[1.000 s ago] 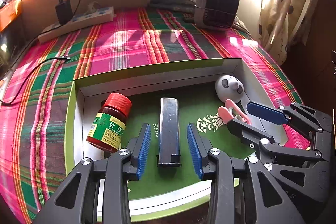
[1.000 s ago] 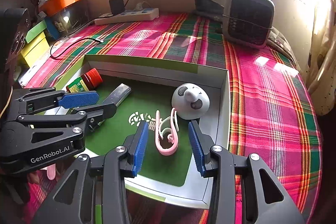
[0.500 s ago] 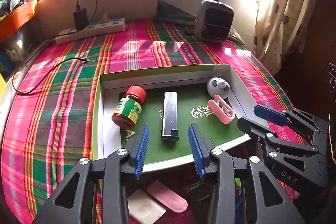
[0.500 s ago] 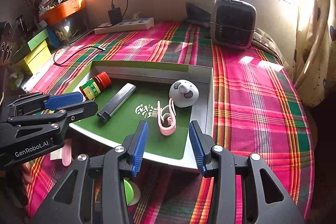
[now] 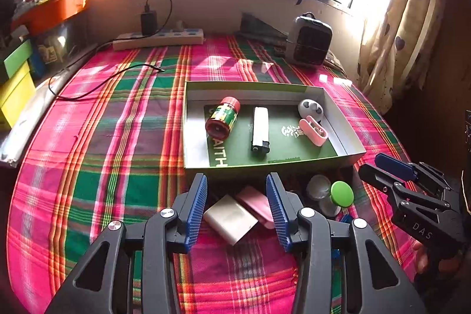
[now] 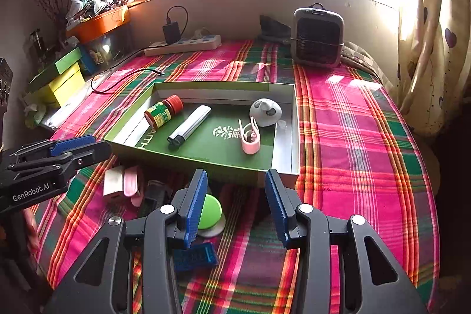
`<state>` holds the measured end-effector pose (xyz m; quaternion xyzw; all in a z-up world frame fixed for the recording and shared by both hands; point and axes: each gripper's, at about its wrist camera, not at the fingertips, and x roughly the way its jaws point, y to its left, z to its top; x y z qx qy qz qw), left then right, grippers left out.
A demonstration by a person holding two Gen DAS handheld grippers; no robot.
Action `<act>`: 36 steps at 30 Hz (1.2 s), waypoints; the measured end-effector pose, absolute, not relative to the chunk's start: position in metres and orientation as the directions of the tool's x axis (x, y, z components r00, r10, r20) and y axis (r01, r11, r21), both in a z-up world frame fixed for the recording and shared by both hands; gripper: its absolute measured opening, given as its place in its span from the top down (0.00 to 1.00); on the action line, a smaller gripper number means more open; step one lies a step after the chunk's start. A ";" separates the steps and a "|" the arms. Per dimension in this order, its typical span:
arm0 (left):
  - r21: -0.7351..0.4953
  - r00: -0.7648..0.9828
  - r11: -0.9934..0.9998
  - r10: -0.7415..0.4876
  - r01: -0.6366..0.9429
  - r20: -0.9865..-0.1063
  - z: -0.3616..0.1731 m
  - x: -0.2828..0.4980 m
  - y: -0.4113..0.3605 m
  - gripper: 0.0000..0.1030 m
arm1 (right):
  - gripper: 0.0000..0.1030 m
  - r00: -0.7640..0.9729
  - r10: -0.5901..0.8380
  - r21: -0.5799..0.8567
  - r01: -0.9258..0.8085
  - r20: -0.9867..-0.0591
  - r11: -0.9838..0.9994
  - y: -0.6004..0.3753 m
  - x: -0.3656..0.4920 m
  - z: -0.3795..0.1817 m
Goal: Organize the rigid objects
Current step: 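Withdraw both grippers from the box back toward the remaining items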
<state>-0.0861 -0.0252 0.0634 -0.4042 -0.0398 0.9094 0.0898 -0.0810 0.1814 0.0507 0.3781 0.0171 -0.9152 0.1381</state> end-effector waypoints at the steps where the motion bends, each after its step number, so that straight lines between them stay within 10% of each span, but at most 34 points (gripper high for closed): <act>1: -0.147 -0.659 -0.981 0.194 -0.127 -0.726 0.063 -0.082 -0.029 0.60 | 0.59 -0.678 -0.237 0.072 0.263 -0.696 -0.962 0.182 -0.077 0.050; 36: -0.245 -0.550 -0.948 0.318 -0.204 -0.772 0.014 -0.075 -0.044 0.52 | 0.52 -0.662 -0.166 0.080 0.158 -0.731 -0.984 0.164 -0.039 0.017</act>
